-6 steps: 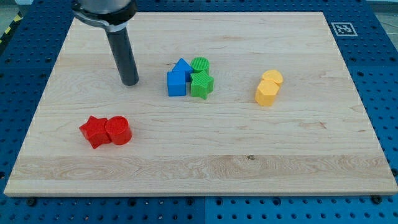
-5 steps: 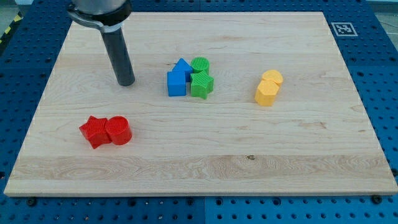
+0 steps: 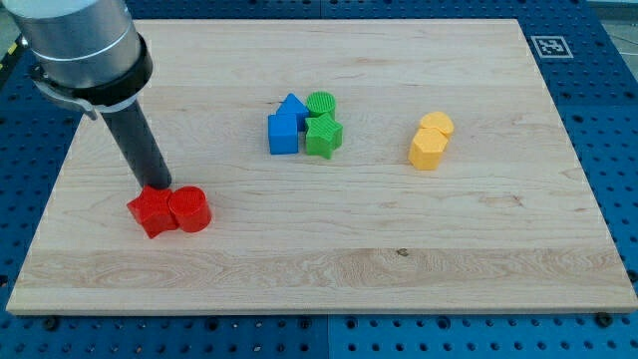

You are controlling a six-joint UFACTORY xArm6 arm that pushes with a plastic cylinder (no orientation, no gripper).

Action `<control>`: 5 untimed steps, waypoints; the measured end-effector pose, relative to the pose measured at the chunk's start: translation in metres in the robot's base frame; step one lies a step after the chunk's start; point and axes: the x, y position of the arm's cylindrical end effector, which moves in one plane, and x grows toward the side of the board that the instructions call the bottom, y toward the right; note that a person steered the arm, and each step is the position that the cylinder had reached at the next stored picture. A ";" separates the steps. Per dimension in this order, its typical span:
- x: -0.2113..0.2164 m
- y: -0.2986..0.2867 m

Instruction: Place the red star bottom of the red circle

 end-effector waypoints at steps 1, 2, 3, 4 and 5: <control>0.000 -0.003; 0.007 -0.013; 0.028 -0.016; 0.053 -0.012; 0.055 -0.011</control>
